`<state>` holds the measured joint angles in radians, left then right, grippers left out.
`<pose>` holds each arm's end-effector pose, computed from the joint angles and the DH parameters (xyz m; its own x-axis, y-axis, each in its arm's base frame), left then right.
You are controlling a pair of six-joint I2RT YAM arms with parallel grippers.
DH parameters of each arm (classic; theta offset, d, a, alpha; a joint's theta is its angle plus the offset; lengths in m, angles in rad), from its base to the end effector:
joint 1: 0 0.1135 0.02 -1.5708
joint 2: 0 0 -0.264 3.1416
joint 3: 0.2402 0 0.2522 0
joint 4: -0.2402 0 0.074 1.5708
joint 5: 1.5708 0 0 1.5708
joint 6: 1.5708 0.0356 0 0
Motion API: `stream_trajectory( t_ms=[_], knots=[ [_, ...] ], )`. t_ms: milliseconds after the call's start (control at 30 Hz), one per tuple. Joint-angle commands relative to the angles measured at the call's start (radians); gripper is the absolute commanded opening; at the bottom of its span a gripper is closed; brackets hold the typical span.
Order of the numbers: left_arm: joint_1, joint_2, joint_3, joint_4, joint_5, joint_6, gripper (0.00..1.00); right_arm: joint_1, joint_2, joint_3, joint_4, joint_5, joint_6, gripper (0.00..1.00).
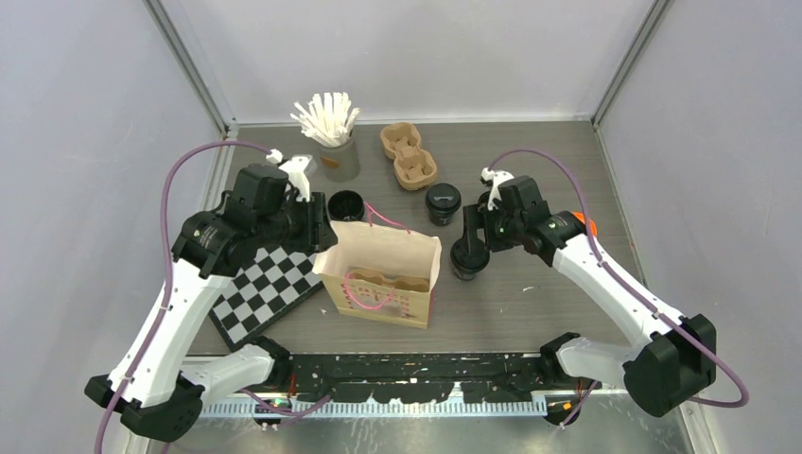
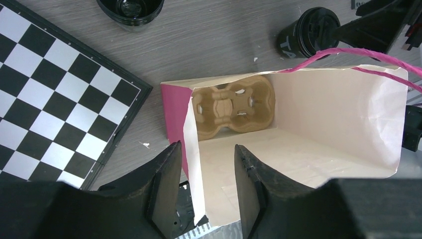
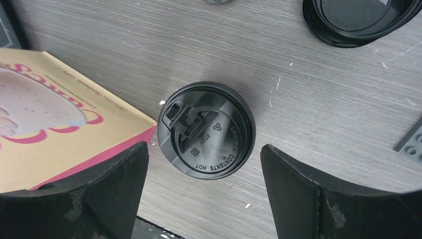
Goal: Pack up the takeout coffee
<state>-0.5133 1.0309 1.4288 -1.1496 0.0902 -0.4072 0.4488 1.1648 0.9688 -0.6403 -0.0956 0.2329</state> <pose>0.1438 -0.0847 0.4154 -0.7626 -0.0229 -0.6464 0.2661 0.8998 -0.3458 0.2157 0.1076 0.2860 -0.7636 -0.1127 -0.6358 -0.3220 0.9200 0.2236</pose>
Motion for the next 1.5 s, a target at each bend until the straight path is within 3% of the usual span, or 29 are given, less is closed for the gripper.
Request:
stream_trajectory(
  t_ms=[0, 900, 1267, 1467],
  knots=[
    [-0.004, -0.017, 0.003, 0.014, 0.007, 0.028, 0.45, 0.055, -0.021, -0.037, 0.100, 0.082, -0.106, 0.87],
    [-0.004, -0.072, -0.005, -0.012, -0.013, -0.035, 0.46, 0.180, 0.075, -0.076, 0.122, 0.224, -0.265, 0.88],
    [-0.004, -0.089, -0.014, -0.020, -0.021, -0.050, 0.46, 0.182, 0.073, -0.087, 0.120, 0.244, -0.251, 0.76],
    [-0.004, -0.080, -0.004, -0.037, -0.033, -0.049, 0.46, 0.183, 0.014, -0.026, 0.053, 0.252, -0.197, 0.75]
  ],
)
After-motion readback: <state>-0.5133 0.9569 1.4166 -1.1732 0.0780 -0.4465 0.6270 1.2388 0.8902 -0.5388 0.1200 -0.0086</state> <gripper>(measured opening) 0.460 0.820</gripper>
